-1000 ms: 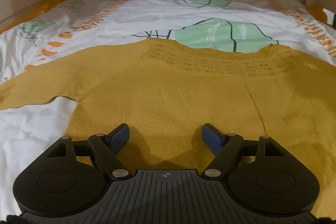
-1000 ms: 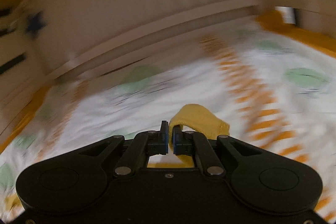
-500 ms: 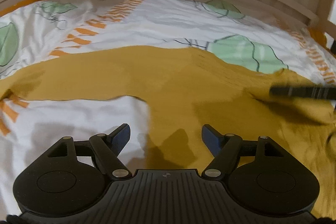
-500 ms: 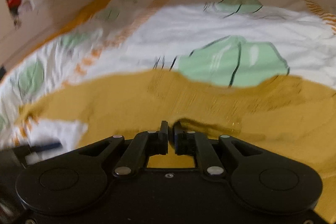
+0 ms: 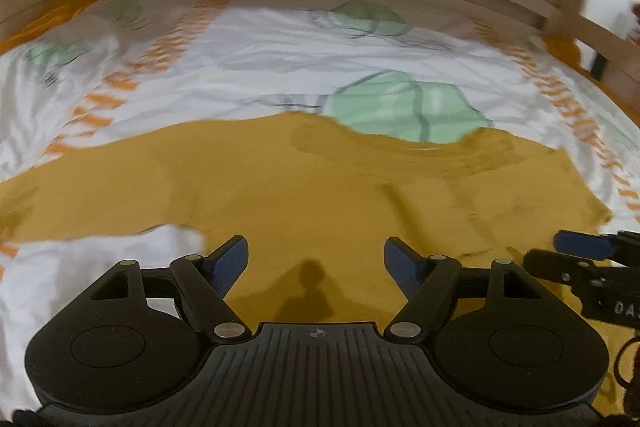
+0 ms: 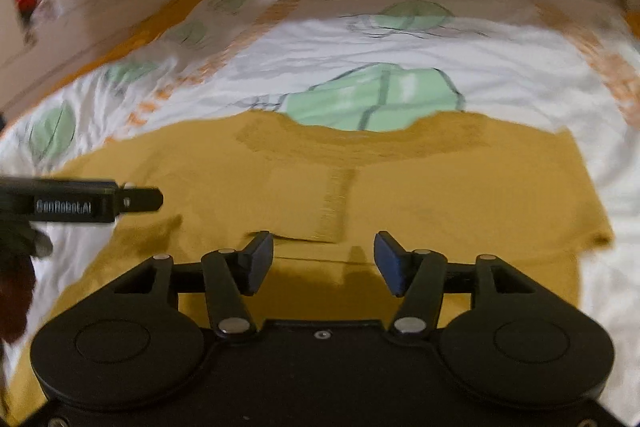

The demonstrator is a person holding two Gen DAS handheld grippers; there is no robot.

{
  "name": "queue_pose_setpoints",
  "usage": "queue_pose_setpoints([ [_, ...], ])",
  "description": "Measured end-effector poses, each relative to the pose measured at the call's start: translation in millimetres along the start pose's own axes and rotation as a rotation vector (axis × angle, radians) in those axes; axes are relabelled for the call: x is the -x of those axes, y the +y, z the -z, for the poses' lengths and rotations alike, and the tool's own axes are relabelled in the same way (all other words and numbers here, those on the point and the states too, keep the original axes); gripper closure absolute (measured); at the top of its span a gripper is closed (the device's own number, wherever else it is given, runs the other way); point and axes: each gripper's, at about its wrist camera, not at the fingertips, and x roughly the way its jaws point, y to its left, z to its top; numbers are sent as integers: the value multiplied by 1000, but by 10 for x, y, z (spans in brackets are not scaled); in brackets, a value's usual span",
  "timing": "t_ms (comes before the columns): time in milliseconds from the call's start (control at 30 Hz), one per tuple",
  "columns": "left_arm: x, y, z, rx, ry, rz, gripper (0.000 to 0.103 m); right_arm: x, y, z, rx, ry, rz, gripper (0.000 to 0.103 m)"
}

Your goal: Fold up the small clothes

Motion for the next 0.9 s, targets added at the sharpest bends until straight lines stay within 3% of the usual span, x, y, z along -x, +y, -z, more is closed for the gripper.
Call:
queue_pose_setpoints([
  [267,-151,-734,67,-221,-32,-7,29,43,-391,-124,-126,-28,55,36],
  [400,-339,-973,178,-300,-5,-7,29,115,-476,-187,-158,-53,64,35],
  [533,-475,-1068,212,-351,-26,-85,29,123,-507,-189,-167,-51,53,31],
  [767,-549,-598,34,-140,17,-173,29,116,-482,-203,-162,-42,44,31],
  [900,-511,-223,38,3,69,-171,29,109,-474,-196,-161,-35,36,31],
])
